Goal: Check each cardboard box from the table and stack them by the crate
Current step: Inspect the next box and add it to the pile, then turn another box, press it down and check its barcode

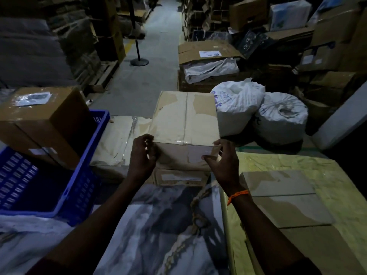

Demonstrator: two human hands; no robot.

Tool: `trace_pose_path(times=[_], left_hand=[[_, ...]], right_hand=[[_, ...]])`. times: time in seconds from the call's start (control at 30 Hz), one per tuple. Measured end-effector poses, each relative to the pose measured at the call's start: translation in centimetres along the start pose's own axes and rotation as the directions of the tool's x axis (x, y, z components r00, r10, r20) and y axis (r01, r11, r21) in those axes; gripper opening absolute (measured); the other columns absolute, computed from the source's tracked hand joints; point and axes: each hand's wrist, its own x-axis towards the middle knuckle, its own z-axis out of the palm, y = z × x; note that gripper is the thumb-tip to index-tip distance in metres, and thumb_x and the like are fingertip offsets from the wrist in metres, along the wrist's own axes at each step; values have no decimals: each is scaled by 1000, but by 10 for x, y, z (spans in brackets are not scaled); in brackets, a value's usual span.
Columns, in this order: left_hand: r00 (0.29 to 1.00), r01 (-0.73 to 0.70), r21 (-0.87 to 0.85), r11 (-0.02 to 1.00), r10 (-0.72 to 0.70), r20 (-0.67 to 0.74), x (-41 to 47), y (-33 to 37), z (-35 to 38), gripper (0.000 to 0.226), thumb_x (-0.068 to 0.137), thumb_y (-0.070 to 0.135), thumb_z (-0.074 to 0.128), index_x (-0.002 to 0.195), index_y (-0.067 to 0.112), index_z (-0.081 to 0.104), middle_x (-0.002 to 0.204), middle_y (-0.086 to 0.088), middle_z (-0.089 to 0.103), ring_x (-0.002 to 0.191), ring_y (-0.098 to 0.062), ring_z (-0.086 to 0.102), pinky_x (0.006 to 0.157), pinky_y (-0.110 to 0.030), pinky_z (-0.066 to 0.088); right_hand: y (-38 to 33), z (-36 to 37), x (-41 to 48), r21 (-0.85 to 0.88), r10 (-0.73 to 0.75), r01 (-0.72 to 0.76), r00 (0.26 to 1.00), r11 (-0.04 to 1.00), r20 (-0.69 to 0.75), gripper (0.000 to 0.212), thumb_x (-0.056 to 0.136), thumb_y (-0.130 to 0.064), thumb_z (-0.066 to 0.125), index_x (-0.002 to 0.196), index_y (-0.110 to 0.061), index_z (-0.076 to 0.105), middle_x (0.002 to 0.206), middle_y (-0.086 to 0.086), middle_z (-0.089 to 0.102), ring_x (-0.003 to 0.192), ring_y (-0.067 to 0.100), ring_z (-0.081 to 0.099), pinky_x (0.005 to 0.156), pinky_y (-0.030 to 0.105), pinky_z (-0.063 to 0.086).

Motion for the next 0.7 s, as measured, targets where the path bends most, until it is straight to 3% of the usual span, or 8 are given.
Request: trace_pose_path(times=[0.27, 0.33, 0.4, 0.47, 0.6, 0.7], left_hand=[[999, -20, 37, 999, 21, -31, 1, -2, 2, 52, 88, 1, 74, 130, 21, 51, 127, -2, 49, 115, -23, 56, 90, -51, 57], [998, -30, 78, 996, 34, -51, -7, 5, 4, 61, 82, -2, 76, 136, 14, 50, 135, -8, 48, 126, -27, 51, 103, -51, 50], [991, -58, 145, 988, 74, -112, -24, 23, 10, 64, 80, -1, 78, 138, 5, 50, 145, -17, 43, 138, -30, 40, 118, -40, 35], [973, -185, 142, 972, 201, -110, -46, 48, 25, 54, 84, 1, 76, 134, 0, 54, 146, -22, 43, 141, -34, 38, 119, -39, 32], [885, -424, 29, 905, 408, 224, -95, 71, 87, 34, 92, 11, 70, 124, 1, 62, 138, -20, 50, 135, -37, 44, 114, -39, 36], [758, -481, -106, 871, 473, 450, -126, 90, 133, 22, 95, 14, 68, 116, 8, 67, 129, -15, 59, 127, -31, 51, 108, -34, 41]], right_hand=[[12, 5, 2, 23, -9, 9, 1000, 1000, 19, 55, 75, -14, 89, 120, -14, 57, 119, 7, 57, 102, 16, 58, 84, 35, 54], [19, 7, -4, 52, 3, -6, 999, 999, 51, 64, 80, -6, 82, 134, -17, 51, 132, 8, 53, 117, 20, 58, 92, 41, 56], [24, 5, -20, 67, 55, -61, 995, 996, 81, 78, 83, 2, 76, 150, -20, 41, 145, 10, 47, 128, 15, 52, 101, 34, 52], [31, -4, -42, 46, 111, -115, 991, 992, 80, 86, 85, 1, 74, 157, -20, 31, 149, 9, 43, 131, 12, 49, 103, 28, 46], [69, -34, -113, -107, 271, -260, 957, 960, 104, 94, 85, -9, 80, 160, -16, 25, 159, 15, 32, 148, 32, 33, 117, 44, 38], [97, -69, -183, -405, 383, -310, 917, 860, 111, 114, 74, -27, 90, 161, -20, 17, 162, 18, 25, 149, 40, 25, 112, 62, 39]])
